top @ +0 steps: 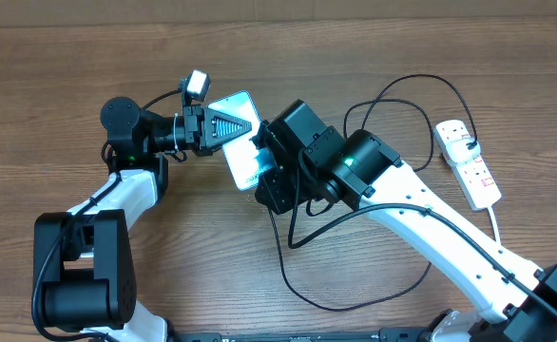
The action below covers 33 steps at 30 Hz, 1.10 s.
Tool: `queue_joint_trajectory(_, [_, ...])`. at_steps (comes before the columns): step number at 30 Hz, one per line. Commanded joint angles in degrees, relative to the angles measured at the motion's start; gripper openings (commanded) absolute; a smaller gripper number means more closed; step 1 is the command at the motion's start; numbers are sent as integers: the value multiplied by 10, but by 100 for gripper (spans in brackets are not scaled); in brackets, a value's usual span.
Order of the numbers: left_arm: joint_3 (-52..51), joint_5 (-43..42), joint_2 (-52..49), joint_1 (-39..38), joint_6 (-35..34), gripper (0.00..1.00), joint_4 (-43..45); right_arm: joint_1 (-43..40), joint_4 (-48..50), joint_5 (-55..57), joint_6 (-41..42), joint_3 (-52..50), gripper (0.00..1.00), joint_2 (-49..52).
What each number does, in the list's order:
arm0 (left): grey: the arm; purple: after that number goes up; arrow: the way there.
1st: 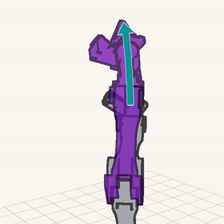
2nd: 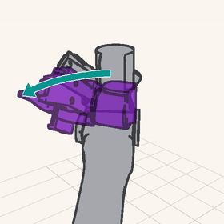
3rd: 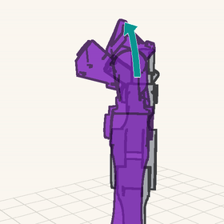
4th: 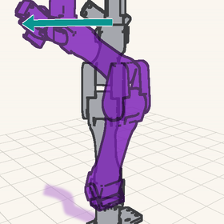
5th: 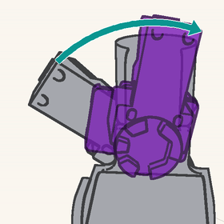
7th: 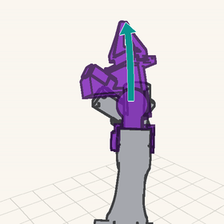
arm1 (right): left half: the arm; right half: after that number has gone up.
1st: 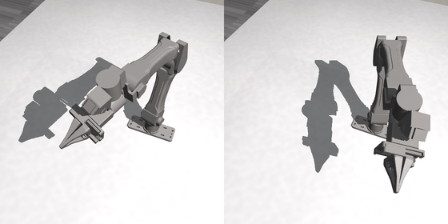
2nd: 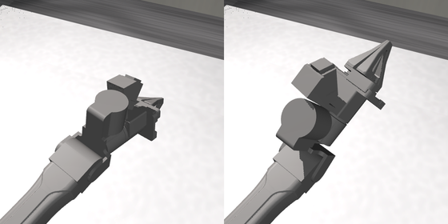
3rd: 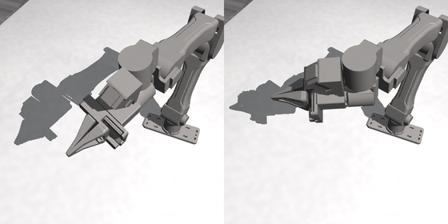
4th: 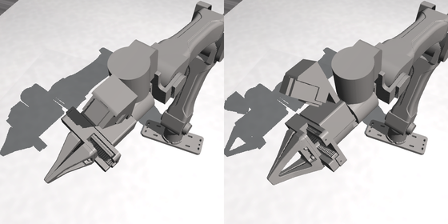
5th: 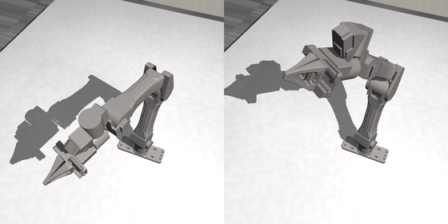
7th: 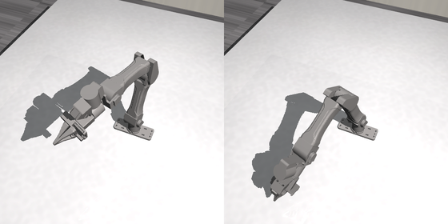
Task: Plug charger to phone and switch on socket
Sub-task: 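Push the USB-C plug up into the phone's port with the right gripper, then release the plug and lower the phone flat onto the table with left gripper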
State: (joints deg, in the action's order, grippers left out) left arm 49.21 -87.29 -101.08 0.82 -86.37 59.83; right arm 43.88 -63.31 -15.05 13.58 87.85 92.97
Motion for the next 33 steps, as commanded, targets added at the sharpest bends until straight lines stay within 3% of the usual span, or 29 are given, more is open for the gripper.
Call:
queue_joint_trajectory(1, [8,-14,3,-3,7,4,4,9,-13,13,0,15,40,0])
queue_joint_trajectory(6, [8,-8,3,-3,7,4,4,21,-11,23,2,15,39,0])
queue_joint_trajectory(9, [8,-9,3,-3,6,4,4,21,-7,36,8,15,23,0])
queue_joint_trajectory(14, [8,-14,3,-5,7,4,4,21,5,61,40,15,4,0])
queue_joint_trajectory(22, [7,-32,3,-10,15,5,4,21,87,93,38,15,4,0])
queue_joint_trajectory(33, [7,-33,3,-28,22,4,4,20,121,101,-47,52,4,0])
